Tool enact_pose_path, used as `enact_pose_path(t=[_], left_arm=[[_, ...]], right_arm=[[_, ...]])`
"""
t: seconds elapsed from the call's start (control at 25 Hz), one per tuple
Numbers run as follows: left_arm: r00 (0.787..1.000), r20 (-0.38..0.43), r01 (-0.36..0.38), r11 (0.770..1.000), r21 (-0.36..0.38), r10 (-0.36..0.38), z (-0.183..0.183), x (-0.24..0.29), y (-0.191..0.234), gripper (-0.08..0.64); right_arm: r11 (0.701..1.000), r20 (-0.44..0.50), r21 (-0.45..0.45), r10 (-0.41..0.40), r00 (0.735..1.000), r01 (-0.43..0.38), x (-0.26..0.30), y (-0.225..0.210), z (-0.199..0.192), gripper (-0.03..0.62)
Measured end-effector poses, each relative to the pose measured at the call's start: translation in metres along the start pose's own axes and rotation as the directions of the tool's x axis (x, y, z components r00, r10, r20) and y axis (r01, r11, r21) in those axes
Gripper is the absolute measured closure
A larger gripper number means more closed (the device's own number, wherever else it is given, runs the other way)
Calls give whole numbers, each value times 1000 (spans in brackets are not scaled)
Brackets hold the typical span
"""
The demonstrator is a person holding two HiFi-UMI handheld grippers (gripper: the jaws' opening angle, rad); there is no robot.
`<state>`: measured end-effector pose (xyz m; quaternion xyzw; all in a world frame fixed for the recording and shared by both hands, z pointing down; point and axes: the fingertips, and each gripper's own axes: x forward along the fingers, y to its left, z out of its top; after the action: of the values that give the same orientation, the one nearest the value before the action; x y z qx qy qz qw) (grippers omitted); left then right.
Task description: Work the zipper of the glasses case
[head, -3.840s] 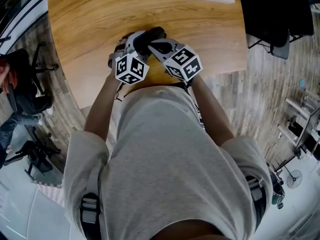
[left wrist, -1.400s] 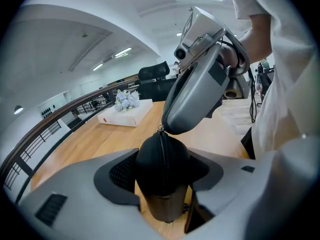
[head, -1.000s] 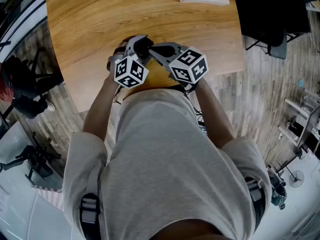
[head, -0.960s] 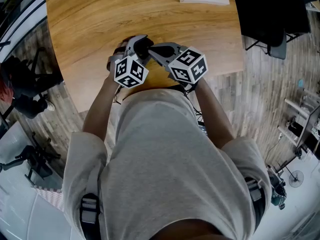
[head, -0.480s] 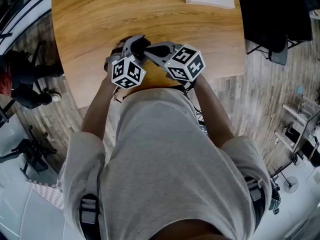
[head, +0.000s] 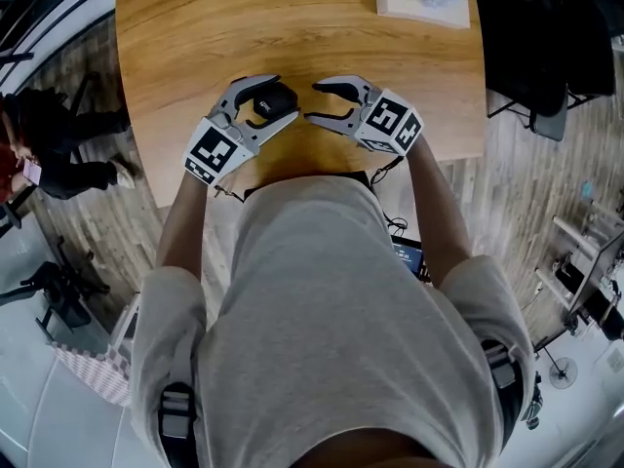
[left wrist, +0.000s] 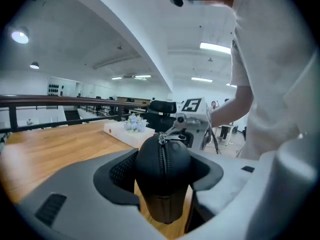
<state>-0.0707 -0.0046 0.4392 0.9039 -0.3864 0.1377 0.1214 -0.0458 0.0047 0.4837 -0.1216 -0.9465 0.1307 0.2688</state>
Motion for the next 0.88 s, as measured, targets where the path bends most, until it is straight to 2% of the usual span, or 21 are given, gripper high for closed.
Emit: enact_pose_path(t=[0.16, 0.28, 0.36, 0.48, 0.6, 0.68, 0.8, 0.88], left_arm=[[996, 57, 63, 998, -15, -62, 21, -1, -8, 288], [997, 60, 58, 998, -4, -58, 22, -1, -5, 288], [996, 65, 58, 998, -6, -57, 20, 0, -4, 288], [998, 39, 50, 999, 6, -51, 14, 5, -5, 288], [1000, -8, 22, 1000, 11, -22, 0, 14, -1, 288], [998, -57, 8, 1000, 28, -6, -15, 25, 2, 288], [991, -135, -6, 997, 82, 17, -41, 47, 9, 288], [985, -169, -12, 994, 109, 31, -54, 62, 15, 288]], right_arm=[[997, 0, -37, 73, 997, -73, 24, 7, 3, 321], [996, 30, -39, 87, 996, -86, 30, 10, 8, 322], [995, 43, -45, 87, 995, -85, 30, 12, 8, 355], [996, 0, -90, 17, 1000, -17, 25, 7, 2, 363], [971, -106, -211, -133, 985, 109, 15, -8, -6, 367], [918, -204, -354, -261, 944, 178, 7, -23, -17, 368], [801, -324, -563, -443, 836, 206, -1, -48, -34, 369], [739, -372, -645, -526, 765, 194, -3, -64, -43, 368]])
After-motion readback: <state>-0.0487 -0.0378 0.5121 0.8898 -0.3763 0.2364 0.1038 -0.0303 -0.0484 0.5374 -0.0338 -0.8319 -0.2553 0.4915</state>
